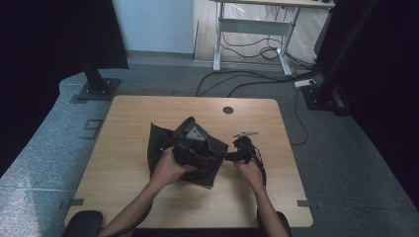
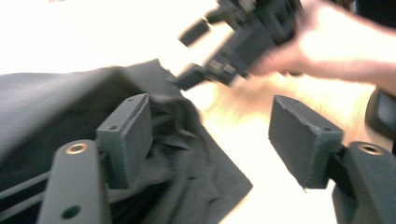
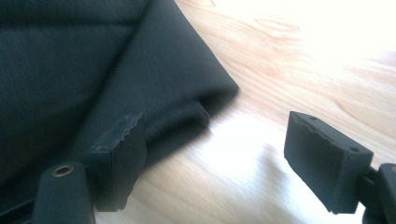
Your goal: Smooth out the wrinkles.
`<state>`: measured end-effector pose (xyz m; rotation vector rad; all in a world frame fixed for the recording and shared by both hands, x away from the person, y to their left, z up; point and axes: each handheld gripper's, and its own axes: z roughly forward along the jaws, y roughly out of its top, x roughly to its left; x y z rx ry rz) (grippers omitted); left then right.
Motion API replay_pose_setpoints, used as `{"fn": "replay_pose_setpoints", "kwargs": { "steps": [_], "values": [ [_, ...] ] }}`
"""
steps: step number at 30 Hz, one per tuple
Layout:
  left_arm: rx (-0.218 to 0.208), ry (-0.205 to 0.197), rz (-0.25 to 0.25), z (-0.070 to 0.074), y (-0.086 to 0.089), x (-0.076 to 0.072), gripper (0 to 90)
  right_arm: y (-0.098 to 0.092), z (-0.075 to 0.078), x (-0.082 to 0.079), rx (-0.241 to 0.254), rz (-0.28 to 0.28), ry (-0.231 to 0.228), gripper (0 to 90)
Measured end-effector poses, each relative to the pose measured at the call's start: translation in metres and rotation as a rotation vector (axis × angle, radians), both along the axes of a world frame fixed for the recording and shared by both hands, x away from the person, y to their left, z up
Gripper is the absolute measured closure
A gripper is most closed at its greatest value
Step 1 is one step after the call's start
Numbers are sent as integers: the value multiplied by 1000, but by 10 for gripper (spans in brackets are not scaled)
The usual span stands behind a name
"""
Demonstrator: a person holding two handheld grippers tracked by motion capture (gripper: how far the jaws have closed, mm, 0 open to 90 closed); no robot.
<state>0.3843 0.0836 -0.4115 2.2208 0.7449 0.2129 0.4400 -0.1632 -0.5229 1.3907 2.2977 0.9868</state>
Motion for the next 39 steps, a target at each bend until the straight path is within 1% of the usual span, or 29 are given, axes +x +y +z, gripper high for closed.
{"fn": "replay_pose_setpoints", "kwargs": {
  "steps": [2, 3, 4, 5, 6, 7, 9, 11, 12, 13, 14, 15, 16, 18, 20, 21, 23, 24, 25, 27, 29, 30, 32, 34, 36, 37, 39],
  "values": [
    [-11, -24, 36, 11, 17, 7, 241, -6, -1, -4, -9, -3, 1, 205],
    [-10, -38, 67, 18, 31, 13, 228, -8, -2, -6, -11, -3, 2, 203],
    [-6, -46, 87, 21, 39, 17, 192, -11, -3, -9, -17, -4, 4, 201],
    [3, -66, 123, 26, 54, 24, 178, -13, -4, -10, -19, -5, 6, 200],
    [11, -78, 150, 27, 64, 28, 166, -15, -7, -13, -25, -6, 6, 198],
    [24, -90, 192, 29, 77, 34, 145, -17, -8, -14, -29, -7, 10, 196],
    [35, -105, 298, 29, 110, 50, 138, -20, -12, -18, -42, -10, 19, 192],
    [69, -121, 382, 26, 135, 61, 121, -21, -16, -20, -51, -9, 28, 186],
    [85, -127, 415, 23, 146, 66, 98, -22, -17, -21, -57, -6, 28, 178],
    [99, -129, 442, 19, 156, 70, 69, -22, -18, -22, -66, -2, 14, 176],
    [108, -131, 461, 16, 163, 73, 37, -22, -19, -23, -71, -2, 7, 172],
    [118, -123, 484, 11, 170, 77, 17, -21, -19, -23, -73, -1, 7, 165],
    [129, -112, 501, 4, 177, 80, 6, -20, -20, -24, -81, 0, -4, 154],
    [149, -86, 514, -12, 185, 85, 0, -17, -22, -26, -102, 5, -28, 125],
    [159, -58, 524, -30, 189, 88, 0, -16, -24, -27, -92, 1, -41, 115],
    [162, -48, 526, -37, 190, 89, 0, -16, -25, -27, -89, 0, -45, 113],
    [173, -13, 537, -58, 193, 92, 0, -17, -26, -28, -80, 5, -58, 109],
    [172, 0, 538, -64, 194, 93, 0, -18, -27, -29, -76, 4, -64, 105],
    [161, 20, 534, -73, 194, 94, 0, -18, -27, -29, -73, 2, -66, 100],
    [134, 41, 507, -82, 189, 94, 0, -17, -28, -29, -70, 2, -72, 82],
    [122, 41, 468, -84, 180, 92, 0, -16, -29, -29, -70, 4, -76, 55],
    [110, 36, 436, -82, 174, 89, 0, -15, -30, -29, -68, 2, -77, 42],
    [89, 24, 389, -78, 166, 83, 0, -14, -31, -29, -67, 4, -78, 29],
    [80, 6, 340, -72, 156, 74, 0, -15, -31, -29, -66, 6, -82, 27],
    [80, -7, 296, -68, 146, 64, 0, -15, -31, -29, -64, 7, -84, 25],
    [92, -12, 269, -68, 141, 57, 0, -15, -31, -29, -64, 7, -85, 23],
    [109, -20, 237, -70, 134, 48, 0, -14, -32, -29, -64, 5, -86, 18]
  ]
}}
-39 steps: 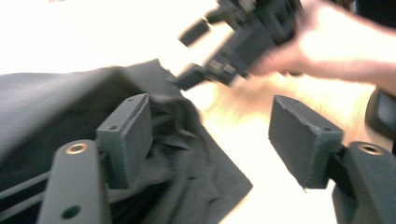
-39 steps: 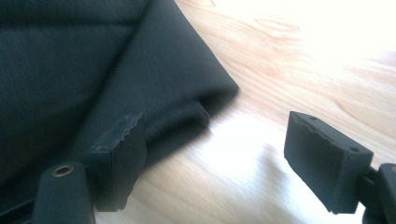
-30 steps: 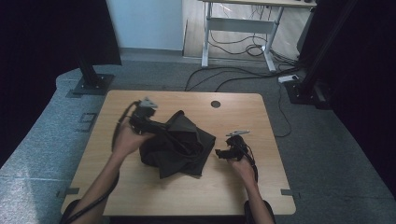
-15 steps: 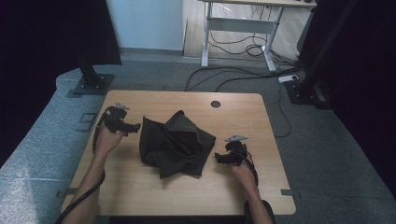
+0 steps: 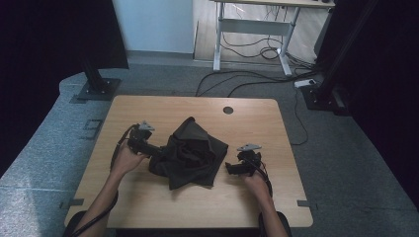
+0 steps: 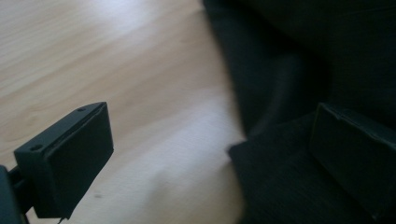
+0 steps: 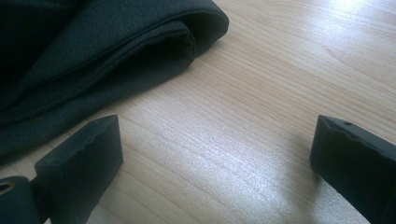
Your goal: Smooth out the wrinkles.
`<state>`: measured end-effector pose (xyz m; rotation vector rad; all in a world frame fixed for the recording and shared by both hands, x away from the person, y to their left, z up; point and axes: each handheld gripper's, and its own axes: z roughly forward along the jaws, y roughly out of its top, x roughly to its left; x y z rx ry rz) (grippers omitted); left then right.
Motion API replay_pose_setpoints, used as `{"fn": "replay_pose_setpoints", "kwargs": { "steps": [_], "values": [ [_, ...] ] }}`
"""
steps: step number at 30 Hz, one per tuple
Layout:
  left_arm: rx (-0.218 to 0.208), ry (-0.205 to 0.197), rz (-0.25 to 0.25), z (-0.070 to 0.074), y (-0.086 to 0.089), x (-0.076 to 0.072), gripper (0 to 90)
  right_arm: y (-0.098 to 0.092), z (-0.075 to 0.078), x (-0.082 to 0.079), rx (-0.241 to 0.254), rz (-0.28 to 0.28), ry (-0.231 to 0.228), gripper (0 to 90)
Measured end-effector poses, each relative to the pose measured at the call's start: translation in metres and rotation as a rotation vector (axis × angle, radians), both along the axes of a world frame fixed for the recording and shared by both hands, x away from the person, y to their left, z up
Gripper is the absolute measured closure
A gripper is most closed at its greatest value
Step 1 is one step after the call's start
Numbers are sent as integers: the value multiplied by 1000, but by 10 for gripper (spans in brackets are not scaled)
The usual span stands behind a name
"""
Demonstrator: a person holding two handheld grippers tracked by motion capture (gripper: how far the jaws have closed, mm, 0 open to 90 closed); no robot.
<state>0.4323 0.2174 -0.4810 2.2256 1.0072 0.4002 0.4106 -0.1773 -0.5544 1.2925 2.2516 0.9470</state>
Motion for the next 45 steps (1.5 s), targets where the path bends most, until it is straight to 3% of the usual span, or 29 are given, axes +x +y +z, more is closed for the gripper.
{"fn": "replay_pose_setpoints", "kwargs": {
  "steps": [9, 14, 16, 21, 23, 25, 28, 31, 35, 37, 38, 40, 43, 45],
  "values": [
    [26, 4, -102, -17, -12, -49, 0, 0, 0, 0, -1, 3, -2, 17],
    [61, 28, -151, -29, -13, -72, 0, 0, 0, 0, -1, 5, 0, 17],
    [80, 9, -170, -25, -11, -77, 0, 0, 0, 0, -1, 4, 0, 17],
    [-1, -61, -129, 13, 5, -66, 0, 0, 0, 0, -1, 4, 2, 15],
    [-21, -74, -97, 27, 7, -52, 0, 0, 0, 0, -1, 3, 3, 9],
    [-19, -82, -58, 32, 4, -35, 0, 1, 0, 1, -3, 1, 4, 5],
    [7, -33, -39, 19, -9, -10, 16, 1, 0, 1, -2, 4, 0, 5],
    [63, 15, -49, -6, -26, 1, 0, 0, 0, 0, -1, 12, 4, 5],
    [31, 14, -62, -23, -35, -13, 0, -2, 0, 0, -6, 15, 5, 6],
    [61, 4, -75, -27, -36, -26, 0, -3, 1, 0, -10, 15, 15, 14],
    [101, -5, -83, -33, -37, -34, 0, -3, 2, 0, -12, 15, 20, 20],
    [114, 0, -85, -43, -37, -41, 0, -4, 4, 1, -22, 16, 35, 55],
    [32, 22, -52, -52, -31, -43, 0, -5, 10, 2, -18, 15, 62, 141],
    [25, 32, -52, -53, -30, -42, 0, -6, 16, 3, 14, 24, 74, 135]
  ]
}}
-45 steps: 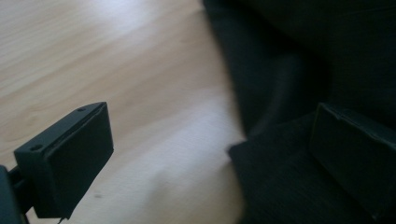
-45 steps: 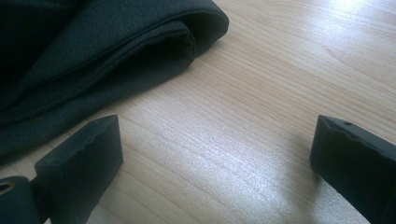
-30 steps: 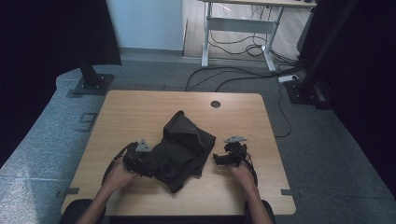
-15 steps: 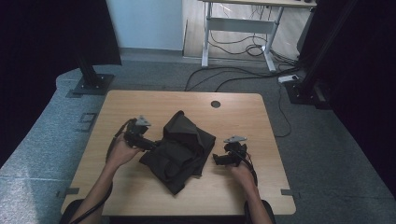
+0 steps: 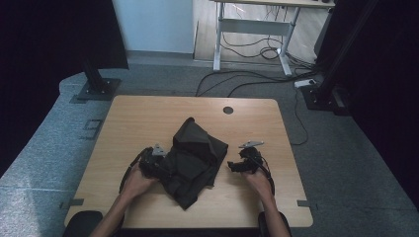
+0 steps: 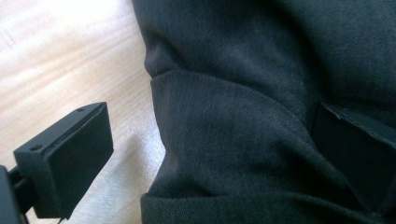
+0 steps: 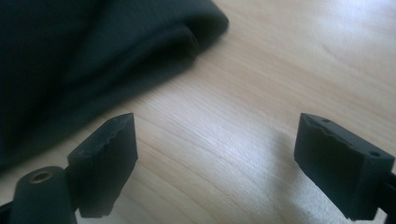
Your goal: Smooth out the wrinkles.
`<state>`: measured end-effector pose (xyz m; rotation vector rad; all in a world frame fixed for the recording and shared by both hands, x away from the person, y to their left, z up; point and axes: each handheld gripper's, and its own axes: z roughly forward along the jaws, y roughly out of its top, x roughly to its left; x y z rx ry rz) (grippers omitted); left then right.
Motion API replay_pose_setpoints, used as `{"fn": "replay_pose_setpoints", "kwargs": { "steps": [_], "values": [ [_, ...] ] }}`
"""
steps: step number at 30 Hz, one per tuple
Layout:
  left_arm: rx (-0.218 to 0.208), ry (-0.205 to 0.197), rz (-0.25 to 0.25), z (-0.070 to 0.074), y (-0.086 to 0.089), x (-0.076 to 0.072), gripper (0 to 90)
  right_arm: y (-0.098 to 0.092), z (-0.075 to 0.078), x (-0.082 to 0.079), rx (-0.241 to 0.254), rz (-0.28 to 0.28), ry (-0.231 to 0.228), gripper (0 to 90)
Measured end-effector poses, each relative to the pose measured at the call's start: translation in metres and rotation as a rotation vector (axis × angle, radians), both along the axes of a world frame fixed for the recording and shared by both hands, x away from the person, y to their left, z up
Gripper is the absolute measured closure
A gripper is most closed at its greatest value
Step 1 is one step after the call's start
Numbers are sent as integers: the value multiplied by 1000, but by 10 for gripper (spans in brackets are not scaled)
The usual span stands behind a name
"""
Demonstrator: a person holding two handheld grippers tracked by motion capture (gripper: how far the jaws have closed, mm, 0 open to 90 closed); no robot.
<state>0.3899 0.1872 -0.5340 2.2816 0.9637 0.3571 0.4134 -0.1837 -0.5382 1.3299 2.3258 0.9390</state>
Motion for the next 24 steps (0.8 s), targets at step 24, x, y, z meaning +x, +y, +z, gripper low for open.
{"fn": "replay_pose_setpoints", "kwargs": {
  "steps": [24],
  "values": [
    [-64, -38, 59, -12, 2, -7, 0, 121, 36, 25, -112, 221, -30, 135]
  ]
}}
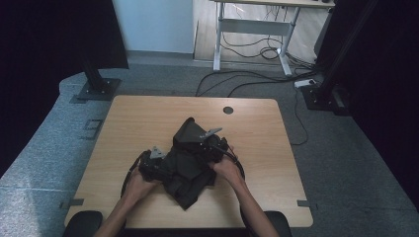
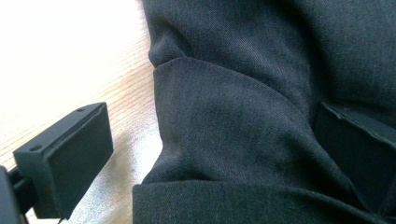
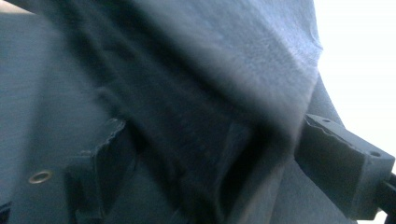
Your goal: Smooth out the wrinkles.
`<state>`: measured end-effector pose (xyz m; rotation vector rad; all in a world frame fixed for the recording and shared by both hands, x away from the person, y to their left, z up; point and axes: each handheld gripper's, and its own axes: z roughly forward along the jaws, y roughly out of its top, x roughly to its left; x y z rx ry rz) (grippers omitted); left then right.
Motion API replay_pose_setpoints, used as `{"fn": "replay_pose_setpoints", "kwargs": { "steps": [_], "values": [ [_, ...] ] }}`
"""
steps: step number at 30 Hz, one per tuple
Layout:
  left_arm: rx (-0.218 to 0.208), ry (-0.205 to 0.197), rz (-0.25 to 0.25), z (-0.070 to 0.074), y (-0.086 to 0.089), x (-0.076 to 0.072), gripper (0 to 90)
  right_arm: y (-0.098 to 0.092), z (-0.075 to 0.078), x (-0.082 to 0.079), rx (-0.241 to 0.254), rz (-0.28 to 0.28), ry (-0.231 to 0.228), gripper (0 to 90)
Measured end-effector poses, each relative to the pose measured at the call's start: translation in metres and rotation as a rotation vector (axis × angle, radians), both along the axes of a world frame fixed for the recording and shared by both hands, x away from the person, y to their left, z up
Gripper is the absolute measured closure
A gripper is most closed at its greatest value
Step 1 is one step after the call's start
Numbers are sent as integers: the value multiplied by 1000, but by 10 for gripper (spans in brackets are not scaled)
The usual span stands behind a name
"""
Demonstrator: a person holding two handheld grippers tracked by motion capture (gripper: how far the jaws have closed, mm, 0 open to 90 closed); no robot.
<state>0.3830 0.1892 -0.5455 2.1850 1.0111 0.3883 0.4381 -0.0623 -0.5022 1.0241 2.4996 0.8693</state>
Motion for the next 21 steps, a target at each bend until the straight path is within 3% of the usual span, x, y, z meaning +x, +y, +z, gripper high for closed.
{"fn": "replay_pose_setpoints", "kwargs": {
  "steps": [3, 10, 17, 21],
  "values": [
    [-5, 5, 2, 0, 1, 0, 0, 0, -2, 7, -8, -36, -15, 141],
    [-10, 15, 5, -1, 1, 1, 0, -20, 12, 17, -1, -113, -61, 148],
    [-13, 19, 8, -1, 1, 1, 0, -61, 20, 32, 35, -231, -65, 156],
    [-15, 19, 11, -1, 1, 1, 0, -96, 17, 44, 44, -337, -50, 162]
  ]
}}
